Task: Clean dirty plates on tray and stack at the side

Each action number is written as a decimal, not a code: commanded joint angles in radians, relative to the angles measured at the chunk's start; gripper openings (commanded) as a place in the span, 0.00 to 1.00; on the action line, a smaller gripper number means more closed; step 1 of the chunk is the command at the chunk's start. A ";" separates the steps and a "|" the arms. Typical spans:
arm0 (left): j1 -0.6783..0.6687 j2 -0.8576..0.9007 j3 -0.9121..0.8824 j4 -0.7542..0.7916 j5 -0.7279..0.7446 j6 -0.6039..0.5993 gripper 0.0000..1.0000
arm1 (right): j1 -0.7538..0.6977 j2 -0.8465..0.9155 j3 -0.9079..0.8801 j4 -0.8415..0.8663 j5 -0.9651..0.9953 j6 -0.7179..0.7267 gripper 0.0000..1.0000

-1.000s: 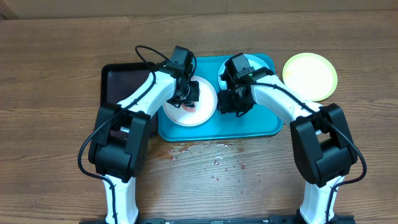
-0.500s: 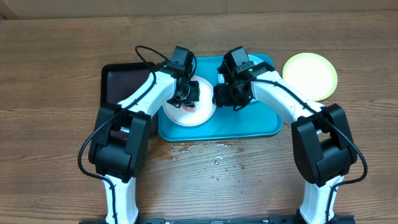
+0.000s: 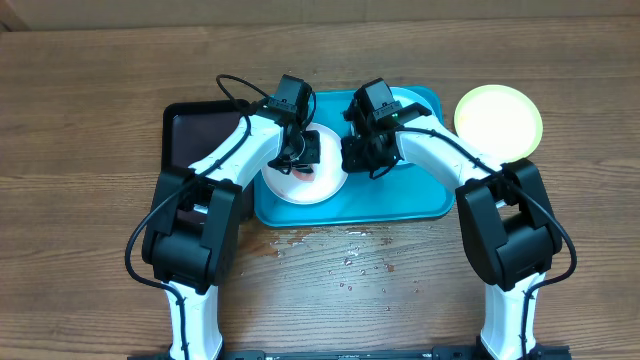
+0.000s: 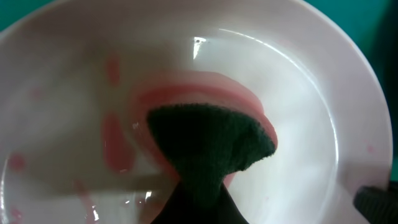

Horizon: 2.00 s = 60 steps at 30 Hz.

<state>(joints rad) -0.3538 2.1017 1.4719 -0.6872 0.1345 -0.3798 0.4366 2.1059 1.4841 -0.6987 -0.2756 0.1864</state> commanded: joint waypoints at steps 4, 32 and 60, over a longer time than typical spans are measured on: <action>-0.008 0.021 -0.037 0.014 -0.035 -0.030 0.05 | 0.000 -0.001 0.013 0.087 0.021 0.035 0.04; -0.098 0.021 -0.037 0.047 -0.280 -0.174 0.04 | 0.021 -0.001 0.013 0.195 0.078 0.315 0.04; -0.083 0.021 -0.037 0.037 -0.280 -0.174 0.04 | -0.038 -0.011 0.145 -0.081 0.143 0.258 0.32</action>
<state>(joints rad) -0.4496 2.1006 1.4586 -0.6285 -0.1173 -0.5545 0.4046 2.1071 1.6032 -0.7673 -0.1619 0.4633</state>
